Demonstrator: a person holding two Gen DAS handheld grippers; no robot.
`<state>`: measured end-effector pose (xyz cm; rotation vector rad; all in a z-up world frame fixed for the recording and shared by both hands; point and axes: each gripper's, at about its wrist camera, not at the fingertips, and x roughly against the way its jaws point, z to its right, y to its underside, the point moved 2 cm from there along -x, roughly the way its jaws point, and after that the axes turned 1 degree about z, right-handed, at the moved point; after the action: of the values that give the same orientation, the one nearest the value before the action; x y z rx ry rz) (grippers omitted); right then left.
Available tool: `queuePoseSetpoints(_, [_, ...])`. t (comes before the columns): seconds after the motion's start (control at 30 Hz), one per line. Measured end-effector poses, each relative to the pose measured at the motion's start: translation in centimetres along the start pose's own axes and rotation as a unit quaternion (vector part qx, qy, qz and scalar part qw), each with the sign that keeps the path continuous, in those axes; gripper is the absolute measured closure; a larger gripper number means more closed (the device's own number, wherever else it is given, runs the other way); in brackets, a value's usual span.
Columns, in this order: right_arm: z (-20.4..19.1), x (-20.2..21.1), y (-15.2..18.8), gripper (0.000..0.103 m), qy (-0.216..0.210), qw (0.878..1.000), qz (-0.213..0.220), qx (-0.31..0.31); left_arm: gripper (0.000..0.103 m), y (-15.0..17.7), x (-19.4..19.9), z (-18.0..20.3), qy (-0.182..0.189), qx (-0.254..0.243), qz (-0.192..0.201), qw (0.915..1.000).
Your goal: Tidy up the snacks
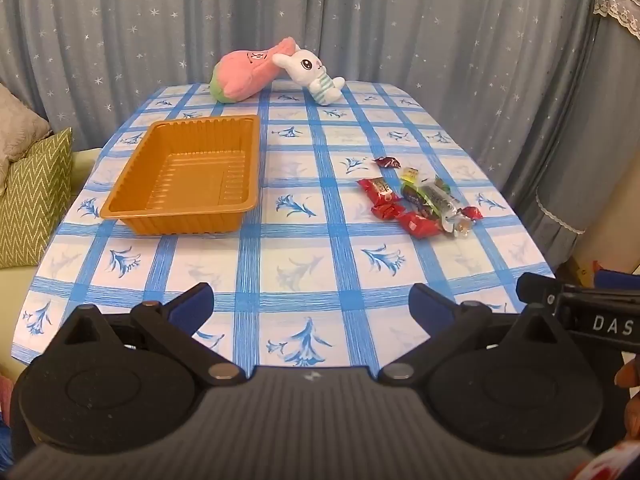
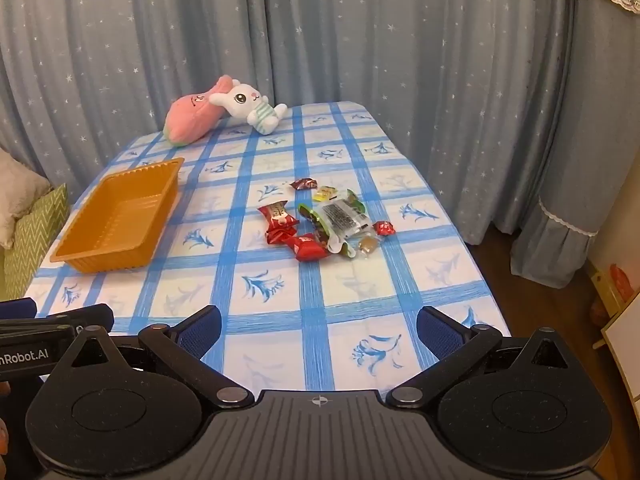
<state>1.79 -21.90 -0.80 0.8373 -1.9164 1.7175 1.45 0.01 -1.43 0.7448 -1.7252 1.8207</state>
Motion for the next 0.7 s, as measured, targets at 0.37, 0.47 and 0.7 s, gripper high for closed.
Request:
queuePoseSetpoints(0.37, [0.03,0.00,0.01,0.000,0.002,1.000,0.003,0.002,0.000,-0.06,-0.14,0.46,0.005,0.000,0.007,1.0000])
queuePoseSetpoints(0.47, [0.01,0.00,0.00,0.000,0.003,1.000,0.003,0.001,0.000,0.13,-0.15,0.47,0.008,0.000,0.008,0.9999])
queuePoseSetpoints(0.7, [-0.23,-0.07,-0.08,0.000,0.005,1.000,0.003,0.002,0.000,0.17,-0.08,0.37,0.012,0.001,0.010,0.9999])
